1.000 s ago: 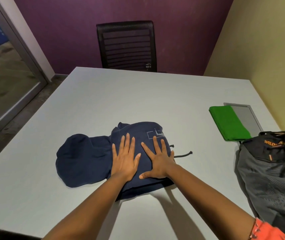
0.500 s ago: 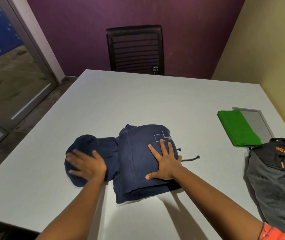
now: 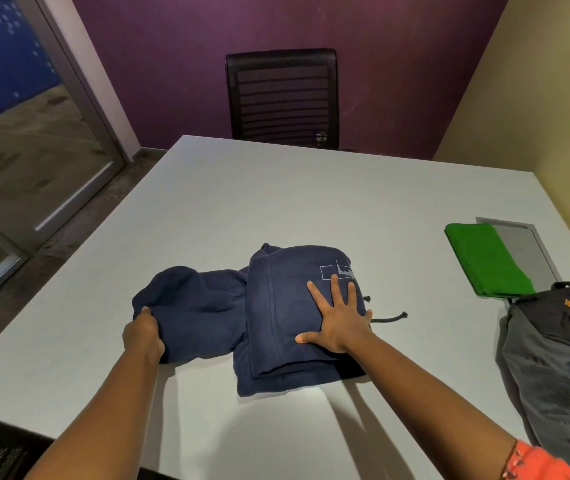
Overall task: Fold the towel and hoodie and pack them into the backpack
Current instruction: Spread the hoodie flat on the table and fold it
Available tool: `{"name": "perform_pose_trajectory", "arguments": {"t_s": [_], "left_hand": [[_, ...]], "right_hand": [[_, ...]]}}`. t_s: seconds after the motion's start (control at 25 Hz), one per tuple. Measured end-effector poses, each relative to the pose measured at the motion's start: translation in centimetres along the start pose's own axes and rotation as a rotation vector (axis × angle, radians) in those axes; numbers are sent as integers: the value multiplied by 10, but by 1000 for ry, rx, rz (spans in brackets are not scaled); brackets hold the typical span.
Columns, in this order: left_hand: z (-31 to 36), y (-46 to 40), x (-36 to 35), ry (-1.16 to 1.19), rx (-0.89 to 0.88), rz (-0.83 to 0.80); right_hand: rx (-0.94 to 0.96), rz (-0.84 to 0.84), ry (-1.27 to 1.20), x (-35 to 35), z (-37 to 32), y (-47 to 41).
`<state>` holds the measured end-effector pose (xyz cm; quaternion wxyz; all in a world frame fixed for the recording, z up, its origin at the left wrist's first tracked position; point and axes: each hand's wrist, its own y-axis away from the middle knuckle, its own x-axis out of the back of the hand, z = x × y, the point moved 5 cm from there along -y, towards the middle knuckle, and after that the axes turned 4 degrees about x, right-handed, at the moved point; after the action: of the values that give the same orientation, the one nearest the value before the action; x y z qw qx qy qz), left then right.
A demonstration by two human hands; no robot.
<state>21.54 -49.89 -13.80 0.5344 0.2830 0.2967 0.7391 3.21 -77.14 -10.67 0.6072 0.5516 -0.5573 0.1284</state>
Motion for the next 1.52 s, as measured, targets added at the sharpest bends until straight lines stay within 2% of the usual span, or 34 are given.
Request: {"name": "perform_pose_trajectory", "arguments": {"t_s": [0.08,0.16,0.4,0.56,0.68,0.8,0.96,1.04,1.08,1.16,1.24,1.32,1.4,1.52], "left_hand": [[-3,2,3,31,80,-52],[1,4,7,52,83,-64],[49,74,9,151,-330,219],[60,143,-29,42,-622,200],[60,189,-63,-147,-862,93],[39,227,-106,-418,-1091,-132],[-10,239,-147,-754,-1202,-405],[-39,239,-156,-906,-1247,-491],[-52,240,-159,-964,-1286,-528],[-72,238,-163,-1051,-1357,-613],[-88,230,-167,-1176,-1420,-682],[-102,219,-169,-1346,-1523,-691],[-115,215,-169,-1420,-1589,-730],[-116,212,-163,-1440,-1702,-792]], "right_hand": [[-7,1,-1,1,0,-1],[-7,-10,3,1,0,-1],[-3,-33,-12,4,2,-1],[12,-36,-24,3,4,-2],[19,-35,-49,2,7,-4],[34,-36,-58,4,12,-5],[76,-64,-41,1,16,-13],[190,-45,-18,5,16,-12],[257,-8,-75,9,18,-10],[272,55,-362,20,35,-5],[201,131,-730,30,56,-1],[57,288,-1051,37,71,2],[-104,394,-1171,38,78,-1],[-124,387,-1087,35,71,-2]]}}
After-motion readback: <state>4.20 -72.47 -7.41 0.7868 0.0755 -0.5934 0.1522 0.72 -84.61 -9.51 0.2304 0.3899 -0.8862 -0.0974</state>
